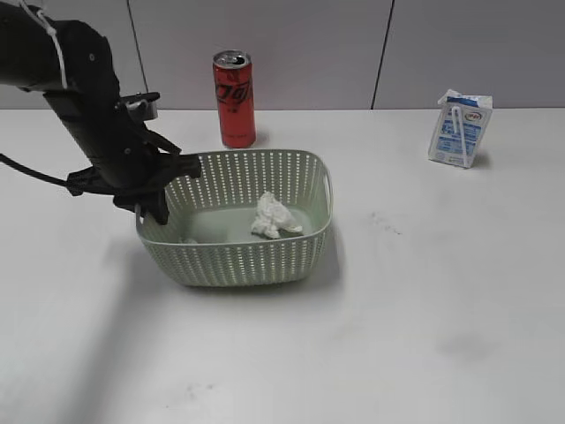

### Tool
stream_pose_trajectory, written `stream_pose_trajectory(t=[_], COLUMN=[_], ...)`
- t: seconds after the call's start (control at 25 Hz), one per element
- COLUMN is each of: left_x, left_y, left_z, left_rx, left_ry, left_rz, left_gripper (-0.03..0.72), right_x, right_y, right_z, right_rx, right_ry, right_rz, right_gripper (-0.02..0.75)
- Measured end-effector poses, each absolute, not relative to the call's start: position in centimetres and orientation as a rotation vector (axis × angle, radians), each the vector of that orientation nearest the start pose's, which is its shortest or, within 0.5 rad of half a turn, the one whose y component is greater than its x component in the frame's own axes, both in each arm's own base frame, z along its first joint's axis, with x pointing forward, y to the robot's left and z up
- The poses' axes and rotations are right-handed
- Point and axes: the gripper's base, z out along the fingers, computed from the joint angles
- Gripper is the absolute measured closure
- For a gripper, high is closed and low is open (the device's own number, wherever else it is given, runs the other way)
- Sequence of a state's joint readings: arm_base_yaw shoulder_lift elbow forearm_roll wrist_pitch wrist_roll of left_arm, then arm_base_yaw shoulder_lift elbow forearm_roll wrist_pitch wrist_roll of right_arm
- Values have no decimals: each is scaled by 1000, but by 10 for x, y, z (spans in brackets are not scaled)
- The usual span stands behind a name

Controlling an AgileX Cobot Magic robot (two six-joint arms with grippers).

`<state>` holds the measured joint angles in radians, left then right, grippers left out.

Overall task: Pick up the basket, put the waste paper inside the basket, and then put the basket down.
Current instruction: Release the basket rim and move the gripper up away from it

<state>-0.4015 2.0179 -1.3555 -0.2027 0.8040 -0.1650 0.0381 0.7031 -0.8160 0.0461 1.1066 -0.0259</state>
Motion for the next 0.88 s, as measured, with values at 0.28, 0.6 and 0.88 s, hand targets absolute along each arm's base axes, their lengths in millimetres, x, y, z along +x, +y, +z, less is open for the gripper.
stream_pose_trajectory(t=[0.28, 0.6, 0.88], left_x=[362, 359, 355], left_y=[-168, -166, -139], left_z=[153, 170, 235], left_rx=[156, 179, 215], left_ry=[2974, 2951, 2760], left_rz=[-316, -308, -228], left_gripper=[629, 65, -1], right_x=[42, 9, 3], right_y=[6, 4, 4], right_z=[300, 278, 278], right_rx=[-69, -67, -65], right_ry=[2307, 2130, 2084], right_rz=[69, 68, 68], right_gripper=[148, 148, 148])
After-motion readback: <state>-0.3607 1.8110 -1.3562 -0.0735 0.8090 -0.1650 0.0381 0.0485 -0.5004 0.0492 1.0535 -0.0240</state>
